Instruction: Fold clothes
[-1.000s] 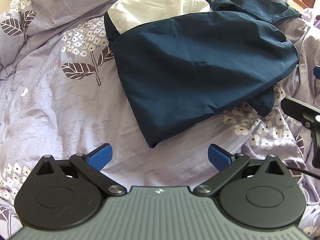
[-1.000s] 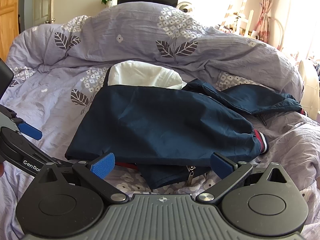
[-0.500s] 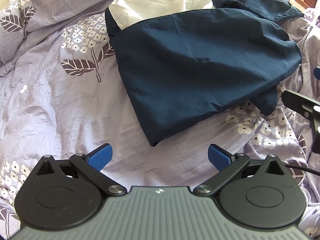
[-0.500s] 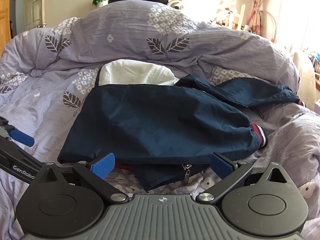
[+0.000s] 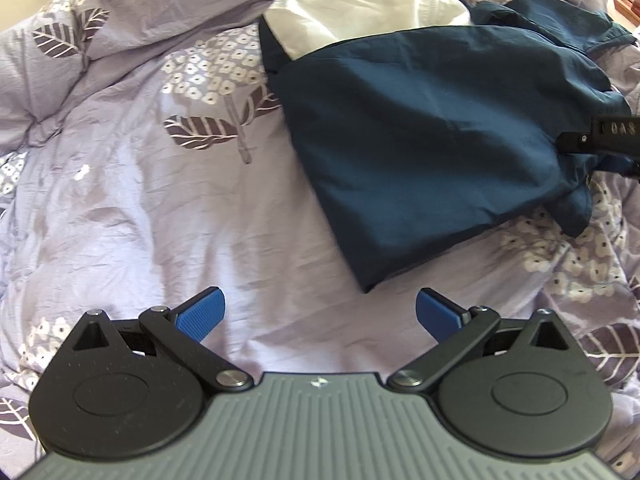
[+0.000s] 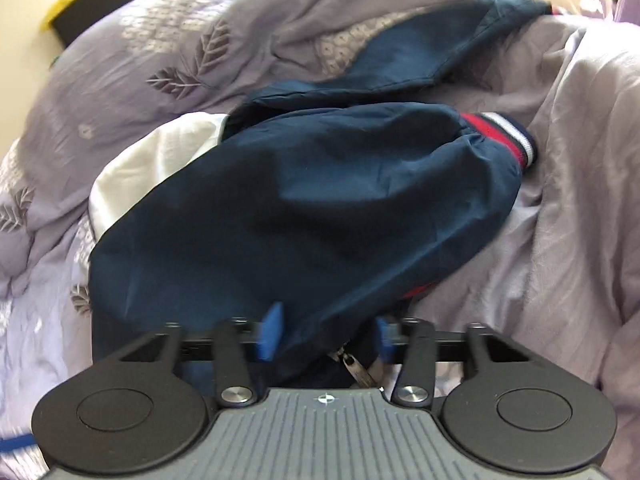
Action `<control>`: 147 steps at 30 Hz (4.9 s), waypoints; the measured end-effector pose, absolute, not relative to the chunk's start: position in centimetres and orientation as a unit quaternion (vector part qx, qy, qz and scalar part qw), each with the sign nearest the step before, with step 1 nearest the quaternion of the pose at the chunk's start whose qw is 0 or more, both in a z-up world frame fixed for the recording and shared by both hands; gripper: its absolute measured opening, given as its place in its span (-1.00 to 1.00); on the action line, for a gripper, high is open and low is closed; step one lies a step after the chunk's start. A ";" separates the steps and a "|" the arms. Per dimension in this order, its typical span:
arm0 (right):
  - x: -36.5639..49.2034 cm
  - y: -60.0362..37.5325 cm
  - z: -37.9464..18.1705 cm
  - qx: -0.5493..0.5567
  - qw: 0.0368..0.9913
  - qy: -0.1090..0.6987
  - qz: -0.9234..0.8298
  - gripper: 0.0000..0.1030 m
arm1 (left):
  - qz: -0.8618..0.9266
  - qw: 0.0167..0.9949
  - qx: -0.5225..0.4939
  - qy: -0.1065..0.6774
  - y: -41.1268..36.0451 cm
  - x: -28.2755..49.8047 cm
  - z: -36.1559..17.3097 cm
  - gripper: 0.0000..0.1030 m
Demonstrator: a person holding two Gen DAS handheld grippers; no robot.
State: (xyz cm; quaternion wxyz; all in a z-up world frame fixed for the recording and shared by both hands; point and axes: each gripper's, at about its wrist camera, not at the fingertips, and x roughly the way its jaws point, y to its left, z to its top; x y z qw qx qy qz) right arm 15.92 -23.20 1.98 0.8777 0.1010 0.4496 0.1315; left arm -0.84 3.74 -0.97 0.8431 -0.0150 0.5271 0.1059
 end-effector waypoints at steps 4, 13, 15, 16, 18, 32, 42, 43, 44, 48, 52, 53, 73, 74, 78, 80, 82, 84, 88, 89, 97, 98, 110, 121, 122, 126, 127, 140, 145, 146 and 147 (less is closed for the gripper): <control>16.1 -21.0 4.2 0.064 0.891 0.420 0.162 -0.76 | 0.124 0.843 -0.033 0.522 5.6 -1.4 -0.8 1.00; 14.7 -7.0 10.2 -0.021 0.826 0.401 0.396 -0.82 | 0.165 0.838 -0.062 0.517 8.7 -2.8 -0.5 1.00; 14.4 -2.1 11.5 -0.039 0.781 0.412 0.468 -0.80 | 0.170 0.835 -0.065 0.520 9.1 -3.2 -0.6 1.00; 13.9 -0.4 12.0 -0.046 0.757 0.413 0.504 -0.74 | 0.171 0.833 -0.066 0.521 9.2 -3.3 -0.7 1.00; 12.6 1.8 13.1 -0.048 0.729 0.407 0.548 -0.36 | 0.175 0.831 -0.068 0.523 9.5 -3.6 -0.8 1.00; 10.9 -13.8 2.3 -0.147 0.851 0.417 0.281 0.77 | 0.179 0.828 -0.075 0.527 9.5 -2.9 -1.6 1.00; 12.6 -8.5 -2.2 -0.188 0.875 0.418 0.156 -0.65 | 0.220 0.822 -0.087 0.518 12.4 -2.7 -0.7 1.00; 12.7 -8.3 -2.3 -0.210 0.872 0.416 0.147 -0.67 | 0.220 0.822 -0.087 0.518 12.5 -2.6 -0.6 1.00; 12.7 -8.6 -1.9 -0.216 0.866 0.423 0.158 -0.80 | 0.218 0.824 -0.086 0.516 12.5 -2.6 -0.4 1.00; 11.8 -11.9 0.4 -0.249 0.832 0.460 0.187 -0.83 | 0.205 0.834 -0.083 0.505 12.8 -2.0 0.5 1.00; 10.6 -17.2 1.5 -0.291 0.786 0.519 0.169 -0.84 | 0.200 0.848 -0.053 0.487 12.9 -0.5 1.3 1.00; 10.4 -19.0 1.6 -0.304 0.776 0.531 0.154 -0.84 | 0.201 0.852 -0.041 0.482 13.0 0.0 1.4 1.00; 17.8 1.0 3.7 -0.420 0.800 0.339 0.262 0.97 | 0.185 0.831 -0.098 0.516 15.5 -2.5 -2.8 0.99; 19.3 2.8 1.5 -0.439 0.795 0.349 0.231 0.56 | 0.187 0.830 -0.113 0.513 16.4 -3.1 -2.4 0.99; 20.3 3.2 -1.4 -0.419 0.797 0.388 0.197 -0.78 | 0.197 0.830 -0.128 0.507 18.7 -4.5 -1.1 0.99; 17.5 3.0 -0.4 -0.408 0.783 0.388 0.262 -0.80 | 0.204 0.836 -0.107 0.498 19.4 -4.6 -0.3 0.99; 13.7 2.9 0.5 -0.402 0.750 0.396 0.346 -0.81 | 0.202 0.844 -0.090 0.489 20.1 -4.3 0.7 0.99; 8.4 2.1 1.2 -0.414 0.695 0.391 0.440 -0.81 | 0.177 0.853 -0.089 0.483 20.6 -3.5 1.7 1.00; -0.4 -1.0 2.8 -0.389 0.572 0.418 0.589 -0.81 | 0.109 0.870 -0.074 0.475 19.3 -0.3 2.8 0.99; -1.0 -1.6 3.2 -0.357 0.548 0.447 0.610 -0.81 | 0.095 0.873 -0.058 0.476 18.1 0.9 2.8 0.99; 1.8 -8.4 6.1 -0.234 0.597 0.507 0.576 0.23 | 0.007 0.884 0.061 0.463 8.6 11.2 1.2 0.99; 2.8 -9.6 6.6 -0.220 0.623 0.504 0.557 0.23 | -0.002 0.884 0.087 0.459 7.6 12.5 1.0 1.00; 18.5 -23.5 8.6 0.020 0.847 0.469 0.249 0.60 | -0.109 0.860 0.227 0.444 2.4 18.7 -5.4 1.00; 31.0 -16.3 2.0 0.061 0.858 0.501 0.098 -0.84 | -0.048 0.859 0.098 0.500 6.2 18.9 -6.1 -0.31; 30.9 -14.4 2.2 0.031 0.859 0.499 0.112 -0.85 | -0.030 0.860 0.092 0.500 6.8 18.5 -5.9 -0.57; 30.6 -4.9 3.0 -0.051 0.846 0.489 0.206 -0.87 | 0.066 0.867 0.078 0.489 10.6 16.0 -4.7 -0.80; 30.4 -2.0 3.2 -0.064 0.839 0.485 0.237 -0.87 | 0.093 0.868 0.077 0.482 12.1 15.1 -4.5 -0.80; 17.0 18.5 7.4 -0.197 0.735 0.419 0.496 0.41 | 0.265 0.828 -0.022 0.494 25.8 -4.6 1.7 -0.34; 15.6 6.7 8.3 -0.233 0.742 0.437 0.452 0.49 | 0.237 0.851 0.000 0.469 22.8 -4.0 2.7 0.07; 15.3 3.3 8.1 -0.238 0.742 0.451 0.435 0.49 | 0.236 0.851 0.005 0.469 22.4 -3.7 2.6 0.07; 15.0 -0.1 7.9 -0.243 0.742 0.465 0.418 0.50 | 0.238 0.850 0.008 0.470 22.1 -3.5 2.3 0.07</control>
